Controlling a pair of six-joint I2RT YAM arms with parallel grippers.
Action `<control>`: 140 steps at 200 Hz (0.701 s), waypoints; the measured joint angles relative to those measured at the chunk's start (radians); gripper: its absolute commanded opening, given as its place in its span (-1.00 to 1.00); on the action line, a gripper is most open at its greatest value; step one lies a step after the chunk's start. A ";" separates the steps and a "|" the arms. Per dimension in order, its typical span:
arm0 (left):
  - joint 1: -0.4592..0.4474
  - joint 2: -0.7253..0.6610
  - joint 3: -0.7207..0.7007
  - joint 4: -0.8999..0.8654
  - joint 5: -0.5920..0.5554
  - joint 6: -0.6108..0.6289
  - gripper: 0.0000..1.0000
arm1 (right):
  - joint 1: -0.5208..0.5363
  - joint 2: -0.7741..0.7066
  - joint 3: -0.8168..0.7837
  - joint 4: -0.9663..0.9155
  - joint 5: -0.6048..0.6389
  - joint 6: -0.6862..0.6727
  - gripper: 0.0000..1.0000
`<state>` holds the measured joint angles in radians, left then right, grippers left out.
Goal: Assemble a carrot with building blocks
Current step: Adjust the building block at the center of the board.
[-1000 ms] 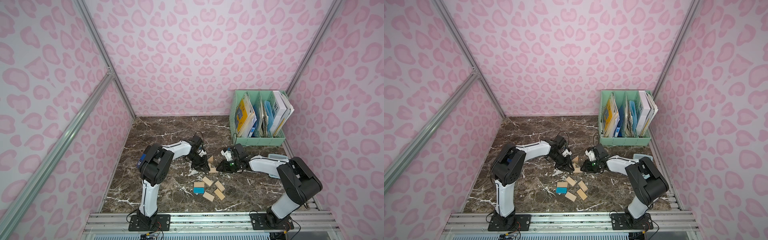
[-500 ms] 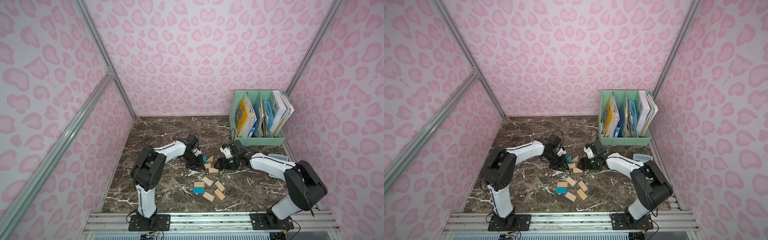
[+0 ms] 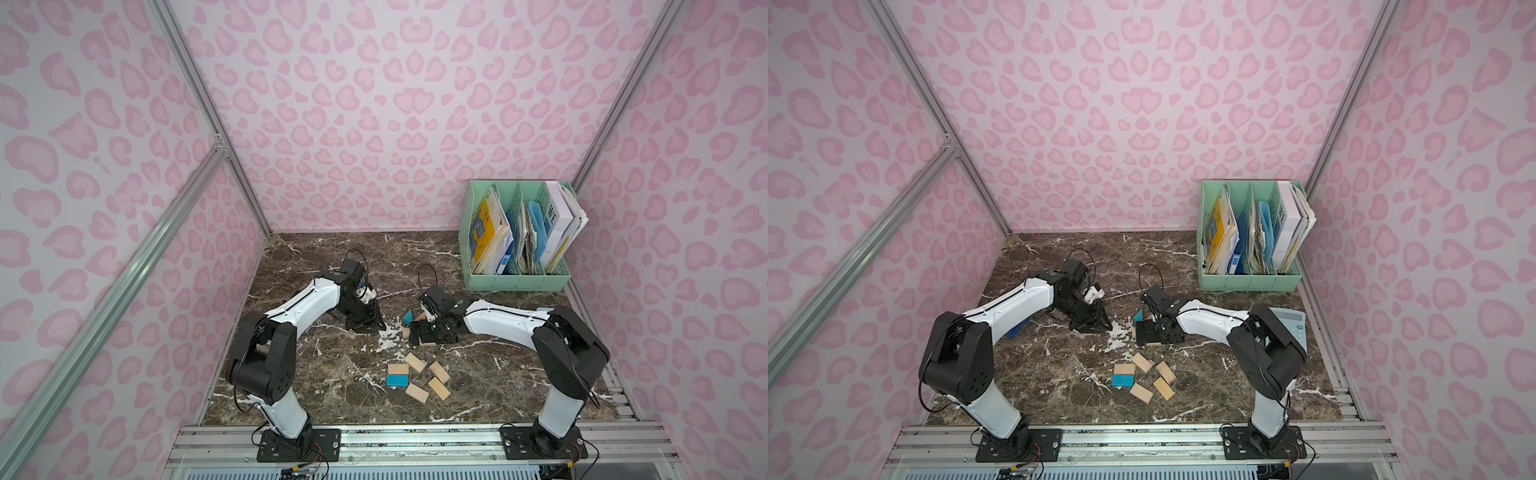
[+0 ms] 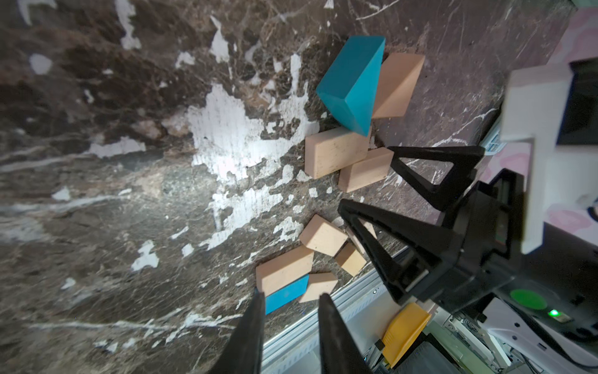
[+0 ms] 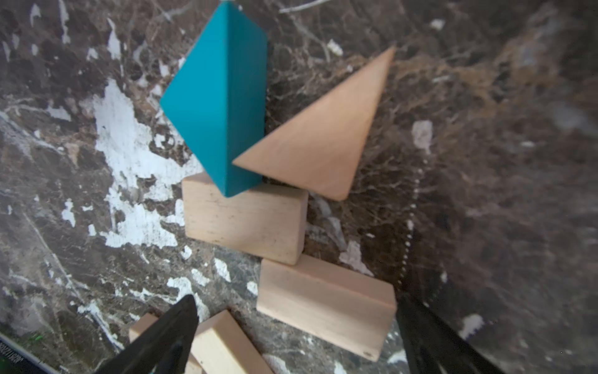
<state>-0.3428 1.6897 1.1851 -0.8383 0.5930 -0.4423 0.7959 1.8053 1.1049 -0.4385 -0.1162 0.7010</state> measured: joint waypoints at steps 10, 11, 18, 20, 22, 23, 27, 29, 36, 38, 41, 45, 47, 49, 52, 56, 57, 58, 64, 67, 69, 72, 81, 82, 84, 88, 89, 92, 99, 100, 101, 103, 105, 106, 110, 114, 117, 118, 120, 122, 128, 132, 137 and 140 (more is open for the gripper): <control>0.003 -0.007 -0.010 -0.004 0.000 0.001 -0.40 | 0.002 0.007 0.005 -0.003 0.020 0.011 0.71; 0.003 -0.007 -0.011 -0.004 0.000 0.001 -0.40 | 0.002 0.008 0.005 -0.004 0.022 0.013 0.70; 0.004 -0.010 -0.017 -0.006 0.000 0.004 -0.40 | 0.003 0.011 0.008 -0.010 0.035 0.021 0.69; 0.004 -0.010 -0.018 -0.007 0.000 0.004 -0.39 | 0.004 0.012 0.009 -0.011 0.038 0.024 0.69; 0.004 -0.010 -0.019 -0.007 0.000 0.004 -0.40 | 0.005 0.013 0.009 -0.012 0.042 0.028 0.69; 0.004 -0.010 -0.020 -0.008 0.000 0.004 -0.40 | 0.005 0.013 0.010 -0.013 0.044 0.029 0.69; 0.005 -0.011 -0.021 -0.009 0.000 0.005 -0.40 | 0.007 0.014 0.011 -0.014 0.051 0.033 0.68; 0.005 -0.012 -0.022 -0.009 0.000 0.006 -0.40 | 0.008 0.014 0.011 -0.015 0.054 0.034 0.67; 0.005 -0.013 -0.023 -0.009 0.000 0.007 -0.40 | 0.011 0.014 0.012 -0.016 0.065 0.037 0.64; 0.006 -0.014 -0.023 -0.009 0.000 0.007 -0.40 | 0.012 0.014 0.012 -0.016 0.068 0.039 0.63; 0.006 -0.014 -0.023 -0.009 0.000 0.008 -0.40 | 0.012 0.014 0.012 -0.016 0.072 0.041 0.62; 0.007 -0.014 -0.023 -0.009 0.000 0.009 -0.40 | 0.014 0.014 0.012 -0.020 0.078 0.043 0.61; 0.007 -0.015 -0.023 -0.009 0.000 0.010 -0.40 | 0.014 0.014 0.012 -0.023 0.083 0.045 0.61; 0.007 -0.015 -0.023 -0.009 0.000 0.011 -0.40 | 0.014 0.014 0.011 -0.024 0.087 0.047 0.60; 0.007 -0.015 -0.023 -0.009 0.000 0.012 -0.40 | 0.014 0.014 0.011 -0.025 0.092 0.048 0.60; 0.007 -0.015 -0.023 -0.009 0.000 0.015 -0.40 | 0.014 0.015 0.011 -0.027 0.098 0.051 0.59; 0.007 -0.015 -0.023 -0.009 0.000 0.015 -0.40 | 0.014 0.015 0.011 -0.027 0.101 0.051 0.59; 0.007 -0.015 -0.023 -0.009 0.000 0.016 -0.40 | 0.014 0.015 0.011 -0.029 0.105 0.052 0.58; 0.008 -0.015 -0.023 -0.009 0.001 0.019 -0.40 | 0.014 0.017 0.012 -0.032 0.117 0.053 0.56; 0.008 -0.015 -0.023 -0.009 0.001 0.020 -0.40 | 0.014 0.018 0.013 -0.034 0.120 0.053 0.53; 0.008 -0.015 -0.023 -0.009 0.001 0.021 -0.40 | 0.015 0.019 0.013 -0.035 0.121 0.053 0.52; 0.008 -0.014 -0.023 -0.009 0.001 0.022 -0.40 | 0.016 0.020 0.014 -0.037 0.124 0.053 0.50; 0.009 -0.013 -0.023 -0.008 0.002 0.022 -0.40 | 0.019 0.024 0.016 -0.042 0.136 0.053 0.46; 0.009 -0.013 -0.023 -0.008 0.002 0.022 -0.40 | 0.019 0.024 0.016 -0.043 0.138 0.053 0.46; 0.009 -0.013 -0.023 -0.008 0.002 0.022 -0.40 | 0.021 0.026 0.018 -0.046 0.142 0.053 0.46; 0.009 -0.012 -0.023 -0.009 0.002 0.022 -0.40 | 0.023 0.028 0.019 -0.049 0.149 0.053 0.45; 0.009 -0.012 -0.023 -0.009 0.002 0.022 -0.40 | 0.023 0.028 0.020 -0.050 0.150 0.053 0.45; 0.009 -0.012 -0.023 -0.008 0.002 0.023 -0.40 | 0.025 0.030 0.023 -0.053 0.154 0.053 0.44; 0.009 -0.012 -0.023 -0.008 0.002 0.023 -0.41 | 0.028 0.034 0.027 -0.058 0.160 0.053 0.42; 0.009 -0.012 -0.023 -0.008 0.002 0.023 -0.40 | 0.028 0.034 0.027 -0.058 0.161 0.053 0.41; 0.009 -0.012 -0.023 -0.008 0.002 0.023 -0.40 | 0.029 0.035 0.028 -0.060 0.163 0.053 0.41; 0.009 -0.012 -0.023 -0.008 0.002 0.023 -0.40 | 0.030 0.036 0.029 -0.061 0.164 0.053 0.40; 0.009 -0.012 -0.023 -0.008 0.003 0.023 -0.40 | 0.031 0.037 0.030 -0.063 0.166 0.053 0.40; 0.009 -0.012 -0.023 -0.008 0.003 0.023 -0.40 | 0.031 0.037 0.031 -0.063 0.167 0.053 0.40; 0.009 -0.012 -0.023 -0.008 0.004 0.023 -0.40 | 0.032 0.038 0.032 -0.065 0.171 0.053 0.39; 0.009 -0.012 -0.023 -0.008 0.005 0.023 -0.40 | 0.034 0.040 0.034 -0.068 0.175 0.052 0.40; 0.009 -0.012 -0.023 -0.008 0.005 0.023 -0.40 | 0.035 0.040 0.034 -0.070 0.179 0.052 0.40; 0.010 -0.012 -0.023 -0.008 0.005 0.023 -0.40 | 0.035 0.040 0.034 -0.070 0.179 0.052 0.40; 0.010 -0.012 -0.023 -0.008 0.005 0.023 -0.40 | 0.036 0.041 0.034 -0.071 0.181 0.052 0.40; 0.010 -0.012 -0.023 -0.008 0.005 0.023 -0.40 | 0.036 0.041 0.035 -0.071 0.182 0.051 0.39; 0.010 -0.012 -0.022 -0.008 0.006 0.023 -0.40 | 0.039 0.041 0.035 -0.072 0.186 0.049 0.38; 0.010 -0.012 -0.022 -0.008 0.007 0.023 -0.40 | 0.040 0.041 0.035 -0.073 0.187 0.049 0.38; 0.011 -0.012 -0.021 -0.008 0.009 0.023 -0.40 | 0.041 0.042 0.034 -0.075 0.190 0.049 0.36; 0.011 -0.011 -0.021 -0.008 0.009 0.023 -0.40 | 0.041 0.042 0.034 -0.075 0.192 0.049 0.35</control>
<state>-0.3321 1.6783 1.1641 -0.8463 0.6018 -0.4198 0.8371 1.8469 1.1389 -0.5133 0.0757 0.7502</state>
